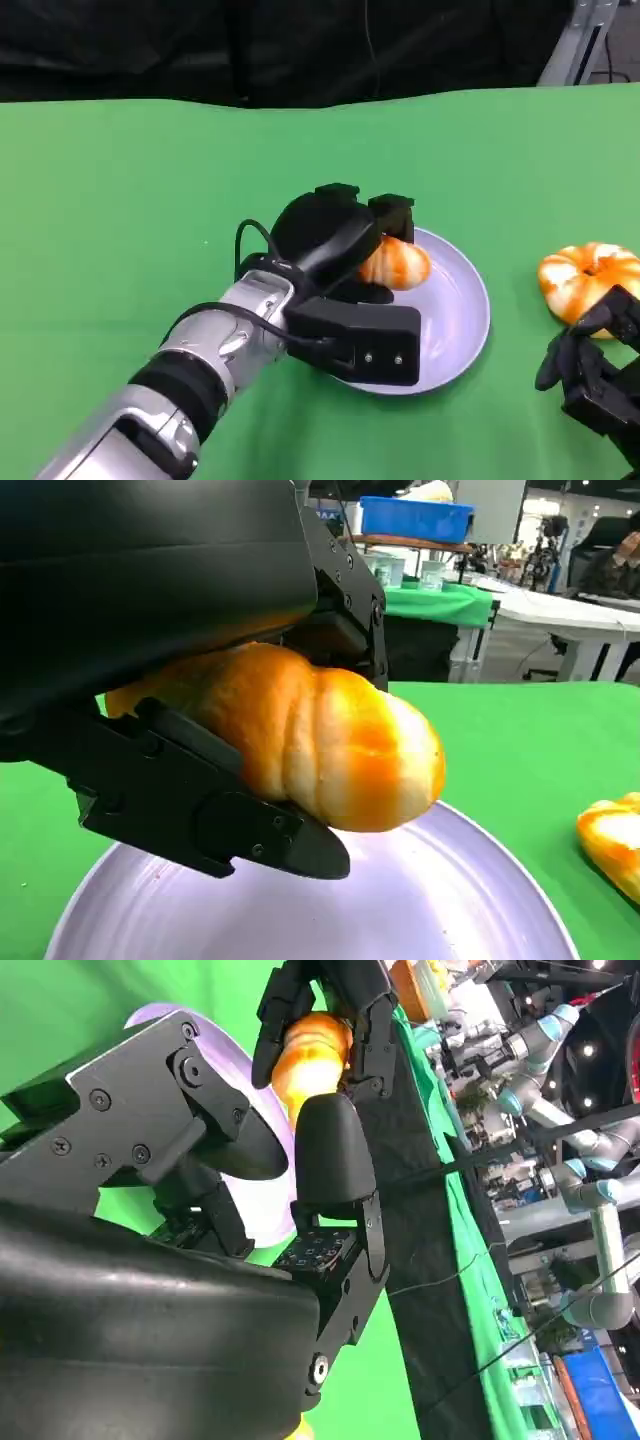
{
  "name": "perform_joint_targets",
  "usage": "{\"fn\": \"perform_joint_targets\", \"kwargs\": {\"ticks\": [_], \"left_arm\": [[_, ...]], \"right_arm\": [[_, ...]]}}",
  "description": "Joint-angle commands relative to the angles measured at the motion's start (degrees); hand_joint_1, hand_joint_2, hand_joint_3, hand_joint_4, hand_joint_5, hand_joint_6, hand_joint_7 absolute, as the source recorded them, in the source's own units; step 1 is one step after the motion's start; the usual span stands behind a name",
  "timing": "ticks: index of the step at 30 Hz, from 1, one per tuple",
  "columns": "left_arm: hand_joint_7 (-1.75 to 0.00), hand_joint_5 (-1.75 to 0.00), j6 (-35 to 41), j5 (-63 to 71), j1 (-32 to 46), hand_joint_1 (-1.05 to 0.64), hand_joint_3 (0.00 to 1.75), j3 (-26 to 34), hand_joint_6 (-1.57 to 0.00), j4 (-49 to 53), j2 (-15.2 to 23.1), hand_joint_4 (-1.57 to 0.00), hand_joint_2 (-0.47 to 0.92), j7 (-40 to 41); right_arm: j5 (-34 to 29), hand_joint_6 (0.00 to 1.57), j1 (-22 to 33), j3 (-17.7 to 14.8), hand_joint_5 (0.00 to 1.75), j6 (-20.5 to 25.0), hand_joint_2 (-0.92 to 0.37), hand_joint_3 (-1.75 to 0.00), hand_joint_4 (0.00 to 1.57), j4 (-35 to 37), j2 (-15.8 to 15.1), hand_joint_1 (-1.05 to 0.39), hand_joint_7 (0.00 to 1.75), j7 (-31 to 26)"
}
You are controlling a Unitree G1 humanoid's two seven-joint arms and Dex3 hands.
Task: Grasp the bread from the table and place it into the plate.
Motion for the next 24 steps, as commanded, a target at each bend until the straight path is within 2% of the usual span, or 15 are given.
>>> {"fn": "perform_joint_targets", "kwargs": {"ticks": [1,7,12,14,18,22,23,24], "left_arm": [[-1.54,-1.75,-0.2,-0.7,-1.0,-0.13,0.22,0.2,-0.61,0.7,0.3,-0.71,0.92,-0.8],[-1.5,-1.75,0.2,-0.8,-1.3,-0.12,0.19,0.2,-0.64,1.8,0.0,-0.7,0.91,-0.9],[-1.6,-1.75,-0.3,-0.7,-1.4,-0.11,0.18,0.1,-0.59,2.3,-0.2,-0.69,0.92,-0.2],[-1.7,-1.75,-0.8,-0.4,-1.2,-0.11,0.19,-0.1,-0.55,2.4,-0.2,-0.69,0.92,0.6],[-1.53,-1.75,-1.3,-0.7,-1.1,-0.12,0.23,0.1,-0.63,2.2,-0.1,-0.68,0.92,0.4],[-1.48,-1.75,-0.6,-0.1,-1.1,-0.12,0.24,-0.3,-0.65,2.2,0.1,-0.68,0.92,-0.1],[-1.01,-1.21,-0.1,0.3,-1.1,-0.29,0.25,-0.6,-0.68,2.1,0.3,-0.7,0.92,-0.6],[-0.48,-0.66,0.3,0.6,-1.1,-0.39,0.26,-0.9,-0.83,2.0,0.4,-0.82,0.92,-0.8]], "right_arm": [[0.1,0.75,0.6,0.1,1.75,-0.5,-0.49,-1.29,0.86,-1.2,-0.2,-0.08,1.59,-0.2],[0.1,0.75,0.3,0.0,1.75,-0.7,-0.49,-1.29,0.86,-0.7,-0.5,-0.08,1.59,0.0],[0.1,0.75,0.2,-0.1,1.75,-0.6,-0.49,-1.28,0.86,-0.7,-0.6,-0.08,1.59,-0.1],[0.4,0.75,0.2,-0.1,1.75,-0.2,-0.49,-1.28,0.85,-0.7,-0.6,-0.08,1.59,0.0],[0.4,0.75,0.2,-0.1,1.75,-0.1,-0.49,-1.27,0.85,-0.8,-0.6,-0.08,1.59,0.0],[0.4,0.75,0.2,-0.1,1.75,-0.2,-0.49,-1.27,0.85,-0.7,-0.6,-0.08,1.59,0.0],[0.3,0.75,0.1,-0.1,1.75,-0.3,-0.49,-1.27,0.85,-0.6,-0.6,-0.08,1.59,-0.1],[0.3,0.75,0.1,-0.1,1.75,-0.4,-0.49,-1.27,0.85,-0.6,-0.6,-0.08,1.59,-0.1]]}}
